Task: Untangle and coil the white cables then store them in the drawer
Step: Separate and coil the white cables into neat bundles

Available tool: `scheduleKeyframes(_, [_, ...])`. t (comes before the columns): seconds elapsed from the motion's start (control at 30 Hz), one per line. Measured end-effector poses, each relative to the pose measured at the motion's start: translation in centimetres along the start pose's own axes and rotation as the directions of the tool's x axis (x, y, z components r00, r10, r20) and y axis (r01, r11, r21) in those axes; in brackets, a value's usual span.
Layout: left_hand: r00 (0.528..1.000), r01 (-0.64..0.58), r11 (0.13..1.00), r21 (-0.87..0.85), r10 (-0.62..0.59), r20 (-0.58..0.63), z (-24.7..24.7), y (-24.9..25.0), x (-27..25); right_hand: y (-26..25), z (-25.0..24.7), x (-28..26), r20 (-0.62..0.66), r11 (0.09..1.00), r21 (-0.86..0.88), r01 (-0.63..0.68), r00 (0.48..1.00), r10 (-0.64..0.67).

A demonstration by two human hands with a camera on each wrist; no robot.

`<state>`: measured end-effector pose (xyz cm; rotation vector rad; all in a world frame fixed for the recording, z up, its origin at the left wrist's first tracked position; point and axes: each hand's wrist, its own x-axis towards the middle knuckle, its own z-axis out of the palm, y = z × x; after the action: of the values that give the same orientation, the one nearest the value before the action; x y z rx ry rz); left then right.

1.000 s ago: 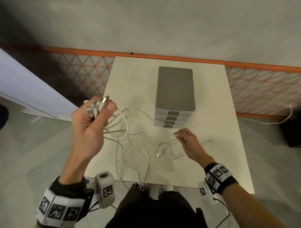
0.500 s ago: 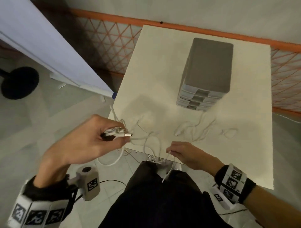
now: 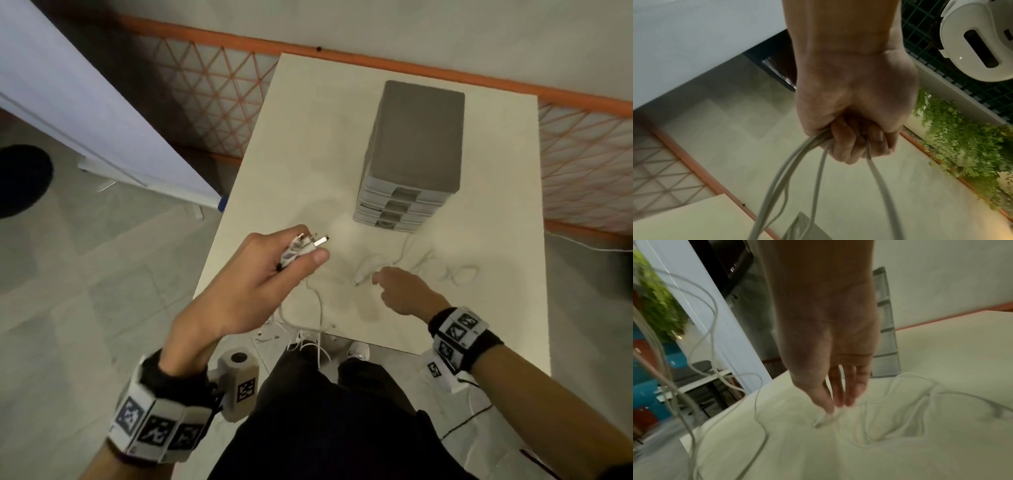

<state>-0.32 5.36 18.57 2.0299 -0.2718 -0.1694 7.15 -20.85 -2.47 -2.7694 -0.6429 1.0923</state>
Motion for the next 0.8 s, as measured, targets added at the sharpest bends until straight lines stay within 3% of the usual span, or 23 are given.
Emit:
scheduleKeyframes(0.1, [0.996,-0.041,0.999,-0.02,0.039,-0.075,1.4,0.1,1.4,0.1,0.6,1.6,-0.156,0.996,0.082,0.033,0.988,-0.02])
scheduleKeyframes(0.27, [0.979,-0.037,0.997,-0.062,0.023,-0.201,2.8,0.3,2.8,0.6,3.3,3.8,-0.253,0.998,0.042,0.056,0.966,-0.044])
scheduleKeyframes(0.4, [0.96,-0.035,0.986,-0.162,-0.012,-0.281,3.6,-0.6,3.9,1.3,3.4,4.2,-0.42,0.992,0.076,0.105,0.905,-0.063])
scheduleKeyframes(0.5, [0.944,-0.02,0.981,-0.195,-0.045,-0.326,4.5,-1.2,5.2,1.5,0.6,3.1,-0.639,0.96,0.199,0.198,0.769,-0.026])
scheduleKeyframes(0.6, [0.943,-0.023,0.982,-0.185,-0.04,-0.33,5.6,-1.2,6.6,1.7,-3.4,1.1,-0.827,0.946,0.179,0.269,0.562,-0.004])
scheduleKeyframes(0.7, [0.96,-0.021,0.987,-0.16,-0.025,-0.28,6.5,-1.0,8.3,1.6,-7.0,-1.0,-0.927,0.931,0.176,0.321,0.372,0.047])
scheduleKeyframes(0.8, [0.979,-0.015,0.96,-0.28,-0.043,-0.199,7.6,-0.7,10.1,0.8,-9.9,-3.0,-0.961,0.9,0.182,0.396,0.264,0.078])
